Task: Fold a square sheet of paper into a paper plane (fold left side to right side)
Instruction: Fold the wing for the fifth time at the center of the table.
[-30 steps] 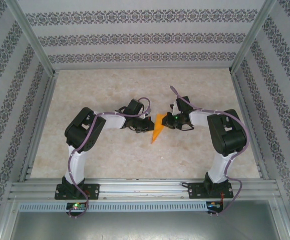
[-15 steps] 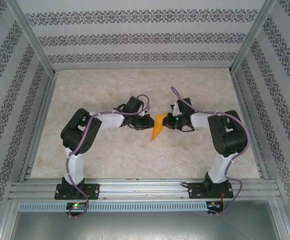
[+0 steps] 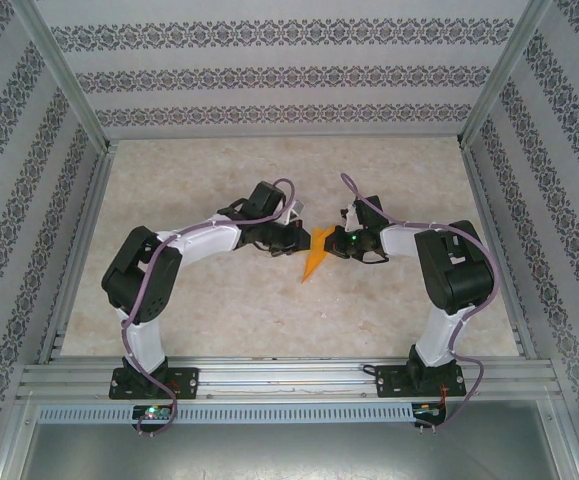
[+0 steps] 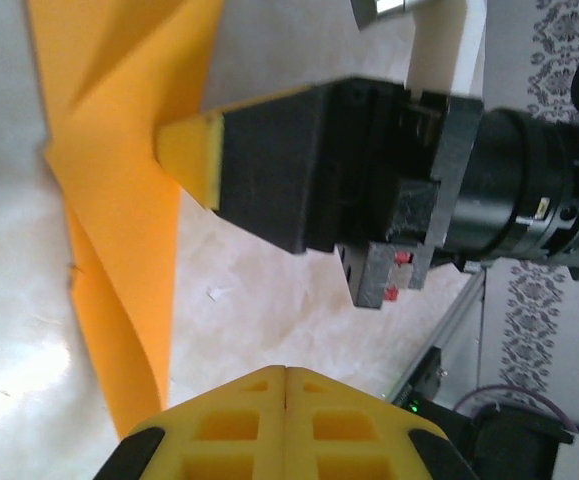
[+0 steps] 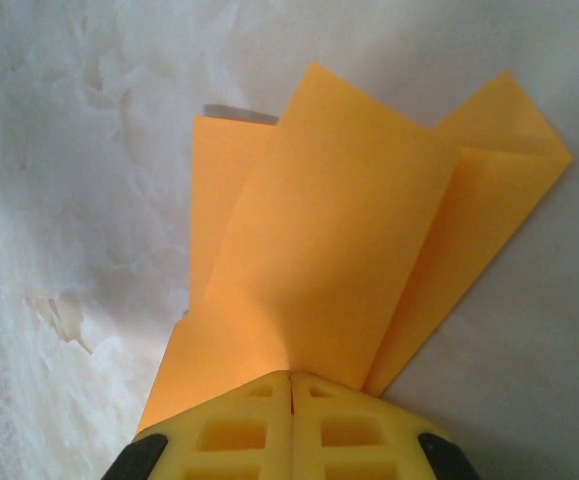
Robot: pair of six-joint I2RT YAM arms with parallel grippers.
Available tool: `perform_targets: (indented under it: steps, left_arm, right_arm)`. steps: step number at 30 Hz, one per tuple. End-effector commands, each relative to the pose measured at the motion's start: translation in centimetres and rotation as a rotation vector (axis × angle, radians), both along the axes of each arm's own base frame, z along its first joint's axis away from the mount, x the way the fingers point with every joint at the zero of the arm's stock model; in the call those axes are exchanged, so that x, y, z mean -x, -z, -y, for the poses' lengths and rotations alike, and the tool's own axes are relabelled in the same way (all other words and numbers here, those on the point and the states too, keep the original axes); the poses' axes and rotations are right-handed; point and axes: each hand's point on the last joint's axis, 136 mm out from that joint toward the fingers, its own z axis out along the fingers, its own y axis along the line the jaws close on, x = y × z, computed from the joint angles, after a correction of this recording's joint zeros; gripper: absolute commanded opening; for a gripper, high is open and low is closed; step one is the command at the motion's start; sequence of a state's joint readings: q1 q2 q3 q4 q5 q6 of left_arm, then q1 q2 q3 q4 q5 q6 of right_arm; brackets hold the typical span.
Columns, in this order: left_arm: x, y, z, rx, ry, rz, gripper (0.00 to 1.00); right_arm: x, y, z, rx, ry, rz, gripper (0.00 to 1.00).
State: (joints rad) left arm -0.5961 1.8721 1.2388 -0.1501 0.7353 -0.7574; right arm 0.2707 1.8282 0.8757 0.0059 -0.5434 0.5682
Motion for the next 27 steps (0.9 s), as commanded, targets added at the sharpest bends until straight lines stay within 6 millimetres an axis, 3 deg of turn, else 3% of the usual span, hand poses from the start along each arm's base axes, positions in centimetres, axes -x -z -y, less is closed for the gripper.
perform_targets:
  steps: [1, 18, 27]
  left_arm:
    - [1.7, 0.4, 1.7, 0.014, 0.049, -0.097, 0.04]
    - [2.1, 5.7, 1.2, -0.101, 0.062, -0.157, 0.03]
    - [2.2, 7.3, 0.7, -0.133, 0.05, -0.17, 0.03]
  right_arm:
    - [3.3, 3.8, 1.9, 0.104, 0.006, -0.138, 0.0]
    - [3.5, 3.9, 1.9, 0.109, -0.001, -0.144, 0.0]
    - [3.6, 4.1, 1.9, 0.119, -0.007, -0.146, 0.0]
